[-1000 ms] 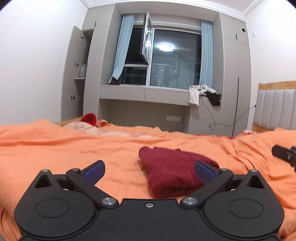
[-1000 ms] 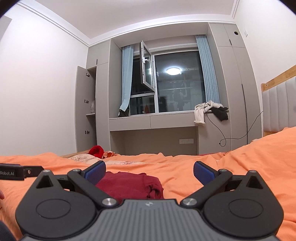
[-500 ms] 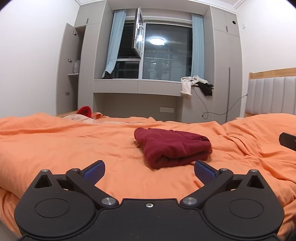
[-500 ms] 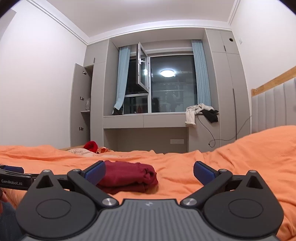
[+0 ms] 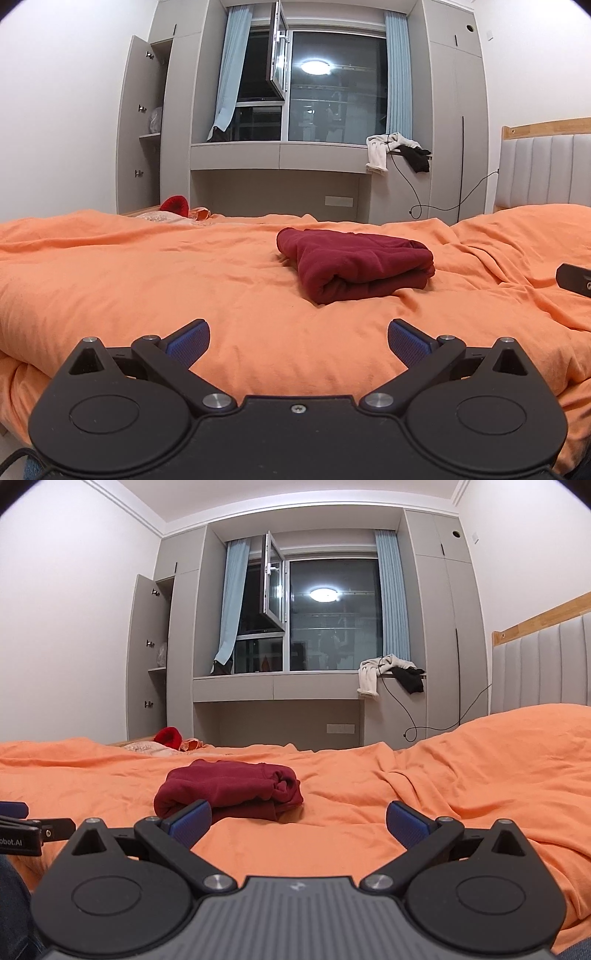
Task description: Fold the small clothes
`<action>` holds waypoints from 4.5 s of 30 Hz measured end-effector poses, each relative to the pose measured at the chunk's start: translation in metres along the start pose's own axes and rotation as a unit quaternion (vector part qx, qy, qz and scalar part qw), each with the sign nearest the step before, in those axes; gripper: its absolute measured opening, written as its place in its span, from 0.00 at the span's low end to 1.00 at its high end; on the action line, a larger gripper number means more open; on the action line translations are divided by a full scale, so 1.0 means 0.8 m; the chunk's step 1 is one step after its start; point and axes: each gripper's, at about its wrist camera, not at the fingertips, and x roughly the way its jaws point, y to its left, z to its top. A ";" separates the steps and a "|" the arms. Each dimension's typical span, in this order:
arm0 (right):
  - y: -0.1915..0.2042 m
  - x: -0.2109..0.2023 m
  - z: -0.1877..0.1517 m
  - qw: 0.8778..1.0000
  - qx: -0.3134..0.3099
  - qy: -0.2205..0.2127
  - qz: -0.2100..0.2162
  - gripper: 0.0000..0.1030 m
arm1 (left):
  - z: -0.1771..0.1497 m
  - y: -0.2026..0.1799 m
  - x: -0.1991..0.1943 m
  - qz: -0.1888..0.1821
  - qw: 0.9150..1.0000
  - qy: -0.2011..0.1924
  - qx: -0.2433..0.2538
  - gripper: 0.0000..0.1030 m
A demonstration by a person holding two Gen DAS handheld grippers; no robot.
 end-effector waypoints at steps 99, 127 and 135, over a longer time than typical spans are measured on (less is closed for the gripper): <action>-0.004 0.002 0.002 1.000 -0.004 0.007 0.003 1.00 | -0.006 0.003 0.010 0.018 1.000 0.001 0.004 1.00; -0.005 0.003 0.002 1.000 -0.004 0.007 0.002 1.00 | -0.006 0.004 0.008 0.021 1.000 0.004 0.005 1.00; -0.006 0.002 0.002 1.000 -0.003 0.006 0.002 1.00 | -0.006 0.005 0.008 0.022 1.000 0.005 0.006 1.00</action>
